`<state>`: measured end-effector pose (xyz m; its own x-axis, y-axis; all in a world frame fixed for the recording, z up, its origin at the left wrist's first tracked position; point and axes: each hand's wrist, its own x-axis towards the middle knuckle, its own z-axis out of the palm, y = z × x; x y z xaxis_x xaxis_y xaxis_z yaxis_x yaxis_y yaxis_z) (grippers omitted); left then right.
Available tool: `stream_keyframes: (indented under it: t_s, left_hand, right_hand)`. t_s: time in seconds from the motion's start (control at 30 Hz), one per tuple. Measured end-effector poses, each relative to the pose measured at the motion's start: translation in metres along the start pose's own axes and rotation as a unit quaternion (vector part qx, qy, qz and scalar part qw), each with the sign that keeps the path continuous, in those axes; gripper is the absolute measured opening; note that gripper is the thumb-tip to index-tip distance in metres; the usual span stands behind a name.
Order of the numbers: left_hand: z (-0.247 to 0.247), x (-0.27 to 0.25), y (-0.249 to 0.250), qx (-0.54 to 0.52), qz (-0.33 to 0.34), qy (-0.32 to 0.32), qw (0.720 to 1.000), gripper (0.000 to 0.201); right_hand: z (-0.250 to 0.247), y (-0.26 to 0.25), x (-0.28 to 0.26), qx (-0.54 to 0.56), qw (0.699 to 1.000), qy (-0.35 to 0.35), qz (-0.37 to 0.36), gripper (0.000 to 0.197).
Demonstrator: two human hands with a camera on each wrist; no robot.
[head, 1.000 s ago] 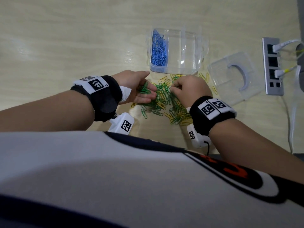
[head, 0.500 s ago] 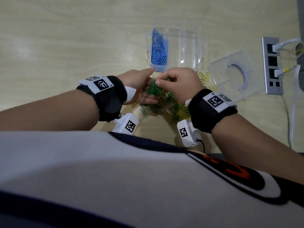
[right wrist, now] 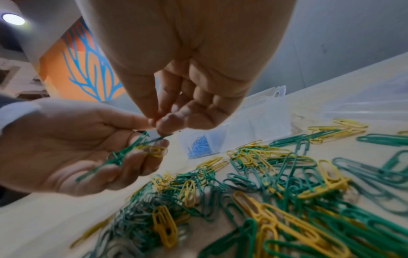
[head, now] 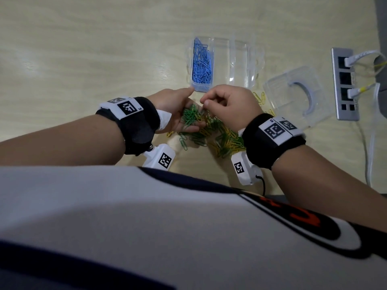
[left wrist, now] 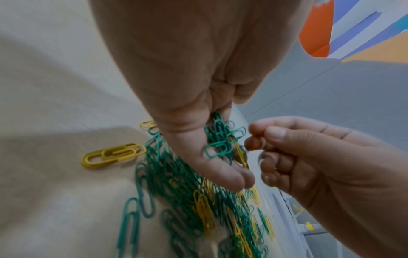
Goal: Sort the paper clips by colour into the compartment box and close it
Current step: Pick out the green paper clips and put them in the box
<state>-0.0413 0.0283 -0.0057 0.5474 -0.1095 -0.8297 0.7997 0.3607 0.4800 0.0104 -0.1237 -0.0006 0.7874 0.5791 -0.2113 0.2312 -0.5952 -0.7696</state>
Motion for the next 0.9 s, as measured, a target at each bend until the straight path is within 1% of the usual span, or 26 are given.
stream_keyframes:
  t_s: [0.03, 0.1, 0.17, 0.27, 0.37, 0.5, 0.63, 0.73, 0.83, 0.9]
  left_hand:
    - [0.0002, 0.0001, 0.0003, 0.001, 0.0, 0.001, 1.0, 0.055]
    - [0.0001, -0.0003, 0.001, 0.005, 0.003, 0.005, 1.0, 0.052]
    - [-0.0007, -0.0007, 0.0013, -0.001, 0.004, 0.007, 1.0, 0.049]
    - [-0.0008, -0.0009, 0.0011, -0.003, 0.0, -0.001, 1.0, 0.049]
    - [-0.0006, -0.0004, 0.0017, 0.004, 0.005, -0.004, 1.0, 0.048]
    - [-0.0006, -0.0005, 0.0021, -0.008, 0.011, 0.004, 1.0, 0.04]
    - [-0.0002, -0.0011, 0.0006, -0.006, 0.007, -0.004, 1.0, 0.035]
    - [-0.0018, -0.0009, 0.0003, -0.002, 0.01, -0.007, 1.0, 0.035]
    - [-0.004, 0.0001, 0.0003, -0.008, 0.01, -0.009, 1.0, 0.035]
    - [-0.0046, 0.0006, 0.0, -0.008, 0.008, -0.007, 1.0, 0.035]
  right_hand:
    - [0.0006, 0.0005, 0.0004, -0.035, 0.999, -0.004, -0.008, 0.009]
    - [0.0012, 0.0019, 0.0008, -0.094, 0.995, -0.033, -0.019, 0.015]
    - [0.0013, 0.0026, 0.0005, -0.118, 0.991, -0.058, -0.029, 0.02]
    - [0.0018, 0.0031, -0.0005, -0.12, 0.991, -0.045, -0.048, 0.017]
    - [0.0018, 0.0026, -0.0015, -0.105, 0.993, -0.016, -0.043, 0.01]
    - [0.0024, 0.0027, -0.0005, -0.149, 0.987, -0.048, -0.036, 0.017]
    - [0.0024, 0.0031, 0.0012, -0.174, 0.983, -0.045, -0.044, 0.006]
    - [0.0006, 0.0047, -0.0002, -0.186, 0.98, -0.059, -0.04, 0.009]
    - [-0.0001, 0.0067, -0.001, -0.157, 0.986, -0.052, -0.024, 0.017]
    - [0.0011, 0.0062, -0.0013, -0.15, 0.987, -0.061, -0.019, 0.021]
